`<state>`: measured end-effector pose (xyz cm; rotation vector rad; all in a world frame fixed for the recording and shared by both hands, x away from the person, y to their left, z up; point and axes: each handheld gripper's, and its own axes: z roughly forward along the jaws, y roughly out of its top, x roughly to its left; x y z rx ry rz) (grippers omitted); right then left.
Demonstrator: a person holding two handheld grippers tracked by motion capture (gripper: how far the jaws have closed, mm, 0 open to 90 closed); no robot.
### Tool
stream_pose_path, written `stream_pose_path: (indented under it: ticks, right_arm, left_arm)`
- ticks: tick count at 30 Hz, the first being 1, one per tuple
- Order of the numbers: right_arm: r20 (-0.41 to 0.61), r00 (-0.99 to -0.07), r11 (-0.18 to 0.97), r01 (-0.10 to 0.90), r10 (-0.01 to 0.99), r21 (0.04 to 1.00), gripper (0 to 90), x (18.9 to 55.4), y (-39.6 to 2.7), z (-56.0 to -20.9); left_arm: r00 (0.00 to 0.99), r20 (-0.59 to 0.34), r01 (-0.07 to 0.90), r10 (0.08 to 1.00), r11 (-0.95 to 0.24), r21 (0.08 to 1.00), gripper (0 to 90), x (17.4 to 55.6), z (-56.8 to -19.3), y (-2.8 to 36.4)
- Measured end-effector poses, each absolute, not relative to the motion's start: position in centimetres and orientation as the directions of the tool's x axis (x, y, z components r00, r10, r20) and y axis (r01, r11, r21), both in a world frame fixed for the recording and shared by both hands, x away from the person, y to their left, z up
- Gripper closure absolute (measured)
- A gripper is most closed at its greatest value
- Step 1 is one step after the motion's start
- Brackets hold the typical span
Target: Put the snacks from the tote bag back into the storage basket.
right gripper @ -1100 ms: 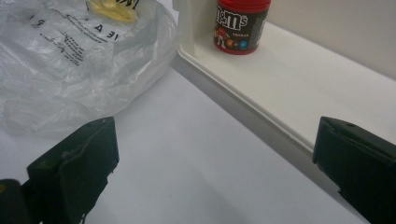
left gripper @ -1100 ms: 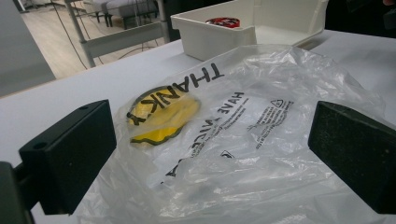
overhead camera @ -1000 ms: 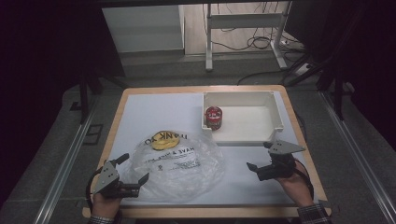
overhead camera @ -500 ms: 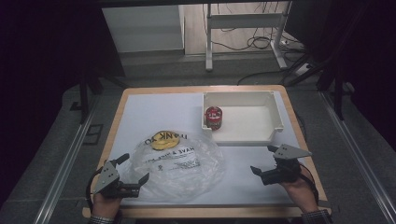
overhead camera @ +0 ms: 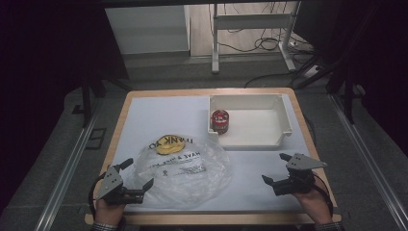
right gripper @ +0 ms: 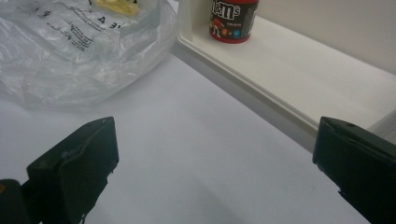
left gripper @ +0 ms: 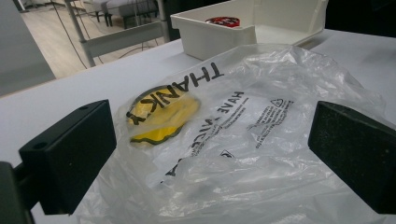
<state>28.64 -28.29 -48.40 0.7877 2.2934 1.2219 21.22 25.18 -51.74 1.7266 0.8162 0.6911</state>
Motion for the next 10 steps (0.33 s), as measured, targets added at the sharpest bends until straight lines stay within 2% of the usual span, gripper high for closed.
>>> stream_pose_path:
  ticks: [10]
  right_arm:
    - [-0.089, -0.736, 0.429, 0.288, 0.671, 0.856, 0.5, 28.2, -29.17, -48.63]
  left_arm:
    - [0.598, 0.058, 0.189, 0.799, -0.211, 0.959, 1.0, 21.27, -51.72, 25.15]
